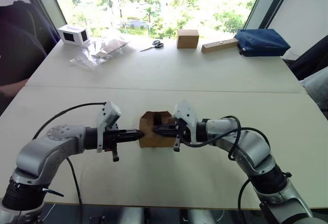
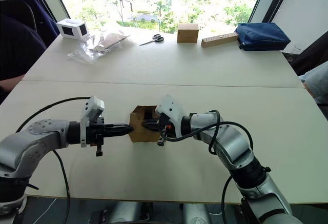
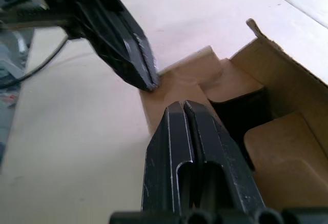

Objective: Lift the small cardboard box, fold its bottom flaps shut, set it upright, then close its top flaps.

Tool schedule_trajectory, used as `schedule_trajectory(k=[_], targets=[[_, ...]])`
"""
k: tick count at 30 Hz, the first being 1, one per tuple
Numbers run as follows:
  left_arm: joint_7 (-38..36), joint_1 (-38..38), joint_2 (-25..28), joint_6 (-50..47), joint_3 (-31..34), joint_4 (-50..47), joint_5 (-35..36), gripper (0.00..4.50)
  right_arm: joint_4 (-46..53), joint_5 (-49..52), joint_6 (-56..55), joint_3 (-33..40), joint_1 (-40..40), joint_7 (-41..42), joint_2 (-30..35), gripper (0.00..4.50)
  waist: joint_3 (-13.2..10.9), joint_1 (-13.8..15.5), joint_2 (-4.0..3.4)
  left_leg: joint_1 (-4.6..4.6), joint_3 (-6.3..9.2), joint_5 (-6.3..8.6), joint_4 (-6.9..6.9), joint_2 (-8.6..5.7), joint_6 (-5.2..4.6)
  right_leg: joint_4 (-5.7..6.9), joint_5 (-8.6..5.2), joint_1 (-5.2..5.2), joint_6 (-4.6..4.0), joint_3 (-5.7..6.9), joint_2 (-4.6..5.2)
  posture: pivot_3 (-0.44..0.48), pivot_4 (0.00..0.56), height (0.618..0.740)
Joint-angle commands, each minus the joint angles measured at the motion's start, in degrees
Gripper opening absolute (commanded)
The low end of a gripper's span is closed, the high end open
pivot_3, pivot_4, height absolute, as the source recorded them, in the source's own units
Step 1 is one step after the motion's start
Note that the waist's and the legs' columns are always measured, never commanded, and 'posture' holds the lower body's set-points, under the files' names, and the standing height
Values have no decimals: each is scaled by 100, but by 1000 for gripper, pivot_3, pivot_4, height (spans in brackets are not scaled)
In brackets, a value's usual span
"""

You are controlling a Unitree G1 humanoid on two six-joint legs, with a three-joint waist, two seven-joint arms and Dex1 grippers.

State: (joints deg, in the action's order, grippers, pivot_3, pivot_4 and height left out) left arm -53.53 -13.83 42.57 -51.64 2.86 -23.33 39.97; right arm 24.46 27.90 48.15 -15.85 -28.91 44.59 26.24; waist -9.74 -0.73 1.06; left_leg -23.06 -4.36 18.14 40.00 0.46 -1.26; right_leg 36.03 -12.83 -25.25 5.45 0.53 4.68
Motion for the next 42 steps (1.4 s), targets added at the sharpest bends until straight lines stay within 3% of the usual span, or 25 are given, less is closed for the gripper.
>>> schedule_trajectory(k=[1, 5, 8, 11, 21, 38, 42], targets=[[64, -6, -7, 143, -100, -83, -68, 23, 114, 707, 165, 828, -675, 24, -177, 0, 0, -10, -1, 1, 0, 0, 0, 2, 0, 1, 0, 0, 1, 0, 0, 0, 150, 740], [122, -52, -16, 216, -196, -6, -158, 23, -475, 597, -71, 1073, -1166, -168, -330, 0, 1, 1, 0, 3, 1, 0, -2, 3, 0, 1, 2, 1, 3, 1, -2, 0, 150, 740], [127, -73, -35, 264, -221, 45, -156, 23, -1270, -426, -587, 469, -1466, -367, -146, 0, 1, -4, -2, 4, -4, 0, -1, -1, 0, 1, 1, 2, -1, 0, 2, 0, 150, 740], [139, -87, -51, 288, -228, 64, -143, 23, -1580, -808, -882, 75, -1535, -216, -103, 0, 1, -5, -2, 3, -4, 0, -1, -2, 0, 0, 1, 1, -3, 0, 3, 0, 150, 740], [61, 61, -4, 508, -219, 136, -205, 23, -1353, -1346, -937, -700, -1229, 249, 74, 0, 1, -1, -3, -1, -4, 0, -2, 0, 1, 0, 6, -4, 7, 0, 1, 0, 150, 740], [14, 42, -16, 620, -311, 248, -307, 23, -619, -1195, -498, -526, -722, 261, -4, 0, 1, -8, -3, 1, -4, 0, -2, 2, 1, 1, 3, -3, 1, 0, 0, 0, 150, 740], [-58, -8, -9, 536, -44, 162, -8, 23, -665, -1235, -527, -534, -727, 228, -18, 0, 1, -8, -3, 1, -4, 0, -1, 2, 1, 1, 3, -3, 2, 0, 0, 0, 150, 740]])
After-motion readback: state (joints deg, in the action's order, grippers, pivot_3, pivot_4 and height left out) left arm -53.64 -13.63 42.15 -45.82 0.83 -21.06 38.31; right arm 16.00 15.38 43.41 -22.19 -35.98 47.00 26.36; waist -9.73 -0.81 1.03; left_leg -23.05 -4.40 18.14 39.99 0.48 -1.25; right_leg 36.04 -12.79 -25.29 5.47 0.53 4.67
